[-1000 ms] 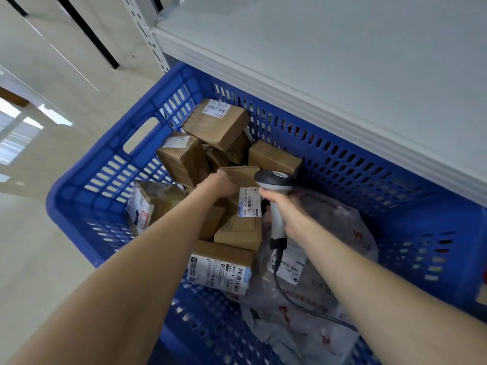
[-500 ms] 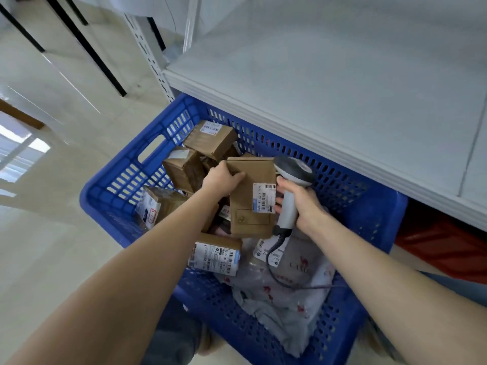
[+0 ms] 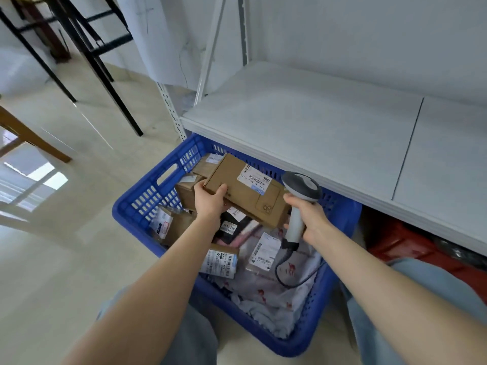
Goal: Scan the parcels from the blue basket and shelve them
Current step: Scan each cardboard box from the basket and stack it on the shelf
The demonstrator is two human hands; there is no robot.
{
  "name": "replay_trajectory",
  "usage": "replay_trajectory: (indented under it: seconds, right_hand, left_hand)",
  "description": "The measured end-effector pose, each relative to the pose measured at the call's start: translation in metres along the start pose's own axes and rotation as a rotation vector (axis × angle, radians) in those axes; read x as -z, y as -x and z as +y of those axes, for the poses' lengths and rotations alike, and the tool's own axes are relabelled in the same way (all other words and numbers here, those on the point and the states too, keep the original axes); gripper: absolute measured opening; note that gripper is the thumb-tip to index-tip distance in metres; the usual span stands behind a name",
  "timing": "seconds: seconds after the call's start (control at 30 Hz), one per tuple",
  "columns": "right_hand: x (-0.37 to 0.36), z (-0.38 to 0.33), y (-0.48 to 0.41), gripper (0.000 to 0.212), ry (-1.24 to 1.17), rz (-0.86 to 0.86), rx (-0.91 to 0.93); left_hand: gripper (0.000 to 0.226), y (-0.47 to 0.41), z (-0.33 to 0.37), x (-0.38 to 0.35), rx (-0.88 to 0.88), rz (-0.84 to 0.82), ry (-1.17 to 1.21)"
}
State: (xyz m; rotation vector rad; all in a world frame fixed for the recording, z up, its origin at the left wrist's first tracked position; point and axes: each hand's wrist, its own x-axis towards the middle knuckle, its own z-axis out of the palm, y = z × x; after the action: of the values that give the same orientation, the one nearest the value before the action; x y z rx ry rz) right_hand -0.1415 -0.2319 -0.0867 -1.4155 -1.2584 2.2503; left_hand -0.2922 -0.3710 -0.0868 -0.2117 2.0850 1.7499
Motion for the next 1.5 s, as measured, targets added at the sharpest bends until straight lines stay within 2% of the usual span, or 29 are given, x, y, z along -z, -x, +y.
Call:
replay_trajectory:
  seconds: [0.07,0.17,0.23,0.37,0.47,0.53,0.63,0.7,0.8,0.9,1.13,1.5]
  right_hand:
    - [0.001,0.0,0.002,0.018,-0.025,-0.001,0.0]
    - [0.005,-0.002,0.0,0.016,-0.06,0.007,0.016]
    - [0.009,-0.003,0.0,0.012,-0.057,0.016,0.039]
    - [0.013,-0.005,0.0,0.008,-0.022,0.052,0.083]
    - [0.017,-0.004,0.0,0.019,0.028,0.071,0.11]
    - [0.018,-0.002,0.001,0.034,0.063,0.078,0.129]
    - [0.016,-0.003,0.007,0.041,0.082,0.067,0.144]
    - [0.014,-0.003,0.013,0.036,0.086,0.066,0.17]
    - [0.009,0.001,0.027,0.012,0.124,0.077,0.267]
    - [0.004,0.012,0.037,0.004,0.183,0.017,0.254]
    - [-0.002,0.026,0.052,0.021,0.299,0.018,0.261]
    - [-0.006,0.028,0.06,0.024,0.349,0.059,0.271]
  left_hand:
    - [0.049,0.005,0.001,0.0,0.012,-0.05,0.051]
    - [0.041,0.008,0.004,0.002,0.039,-0.147,0.084]
    - [0.035,0.006,-0.001,0.003,0.003,-0.159,-0.025]
    - [0.037,0.002,-0.008,0.007,-0.172,-0.11,-0.414]
    - [0.03,-0.002,-0.008,0.012,-0.188,-0.101,-0.531]
    - [0.027,-0.005,-0.009,0.015,-0.121,-0.142,-0.486]
    - [0.034,-0.007,-0.01,0.019,-0.046,-0.188,-0.443]
    - [0.035,-0.009,-0.011,0.019,-0.013,-0.186,-0.424]
    - [0.036,-0.005,-0.011,0.016,0.045,-0.201,-0.333]
    - [0.035,-0.001,-0.012,0.012,0.085,-0.218,-0.267]
    - [0.035,-0.003,-0.019,0.008,0.108,-0.213,-0.249]
    - [0.038,-0.007,-0.023,0.006,0.127,-0.205,-0.308]
